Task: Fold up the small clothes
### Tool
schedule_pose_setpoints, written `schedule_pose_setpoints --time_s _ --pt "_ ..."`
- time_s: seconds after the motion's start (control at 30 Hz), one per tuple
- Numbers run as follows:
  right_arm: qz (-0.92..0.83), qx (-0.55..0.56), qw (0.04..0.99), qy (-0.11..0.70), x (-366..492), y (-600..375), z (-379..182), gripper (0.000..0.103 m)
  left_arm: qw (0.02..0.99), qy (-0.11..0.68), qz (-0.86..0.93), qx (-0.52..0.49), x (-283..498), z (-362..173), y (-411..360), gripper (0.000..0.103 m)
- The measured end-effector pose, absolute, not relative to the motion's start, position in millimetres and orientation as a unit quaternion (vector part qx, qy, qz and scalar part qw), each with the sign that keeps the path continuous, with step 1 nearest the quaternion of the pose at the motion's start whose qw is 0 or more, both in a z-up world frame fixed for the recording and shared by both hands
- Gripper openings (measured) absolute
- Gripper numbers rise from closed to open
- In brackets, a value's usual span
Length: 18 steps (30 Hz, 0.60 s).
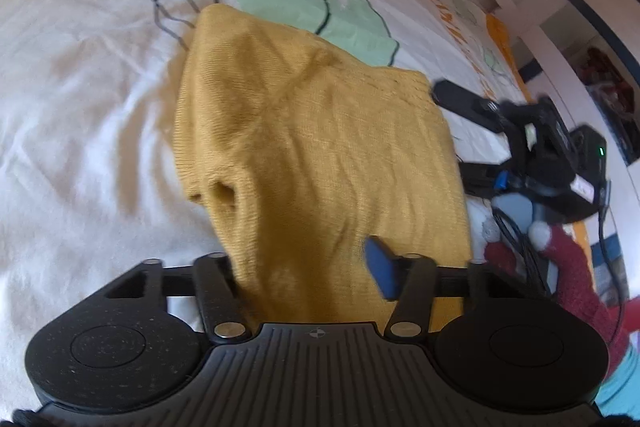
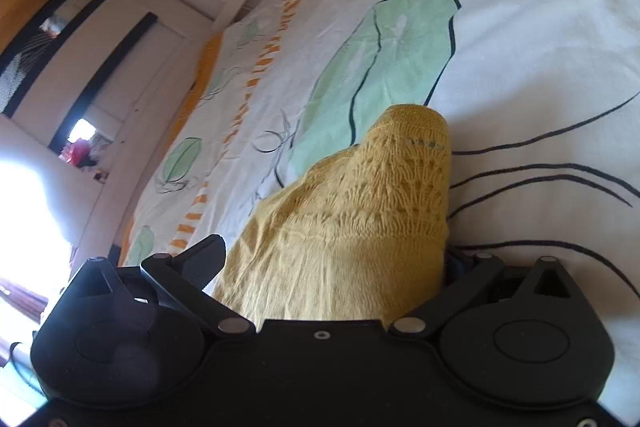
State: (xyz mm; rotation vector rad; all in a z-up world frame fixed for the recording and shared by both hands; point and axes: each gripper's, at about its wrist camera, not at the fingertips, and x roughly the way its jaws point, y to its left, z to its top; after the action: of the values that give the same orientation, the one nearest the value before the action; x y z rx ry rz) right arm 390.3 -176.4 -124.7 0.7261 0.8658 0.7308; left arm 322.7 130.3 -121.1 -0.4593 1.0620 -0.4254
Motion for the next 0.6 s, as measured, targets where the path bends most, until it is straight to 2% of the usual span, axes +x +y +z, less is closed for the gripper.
schedule_pose_setpoints --time_s 0.03,0.07,0.1,0.13,0.23,0.6 --pt "0.342 0.330 0.784 0.399 389.8 -175.9 -124.1 0.101 0.810 0.501 -0.200 -0.229 323.7 -122.6 135.5 0.031" --pt "0.335 0.318 0.790 0.404 390.0 -174.5 -123.1 0.087 0.802 0.504 -0.204 -0.246 325.0 -124.7 139.8 0.027" --pt "0.319 0.303 0.794 0.418 391.4 -173.1 -122.8 0.054 0.794 0.507 -0.209 -0.263 326.1 -127.0 143.8 0.019" --pt "0.303 0.299 0.791 0.439 393.0 -173.5 -124.4 0.039 0.786 0.507 -0.214 -0.282 326.2 -129.1 147.4 0.017" --pt "0.294 0.334 0.780 0.440 384.1 -183.8 -120.6 0.037 0.774 0.504 -0.228 -0.309 319.8 -127.7 150.3 0.016" --pt "0.278 0.303 0.774 0.481 286.0 -227.7 -77.6 0.037 0.722 0.539 -0.309 -0.305 217.4 -110.6 104.1 0.015"
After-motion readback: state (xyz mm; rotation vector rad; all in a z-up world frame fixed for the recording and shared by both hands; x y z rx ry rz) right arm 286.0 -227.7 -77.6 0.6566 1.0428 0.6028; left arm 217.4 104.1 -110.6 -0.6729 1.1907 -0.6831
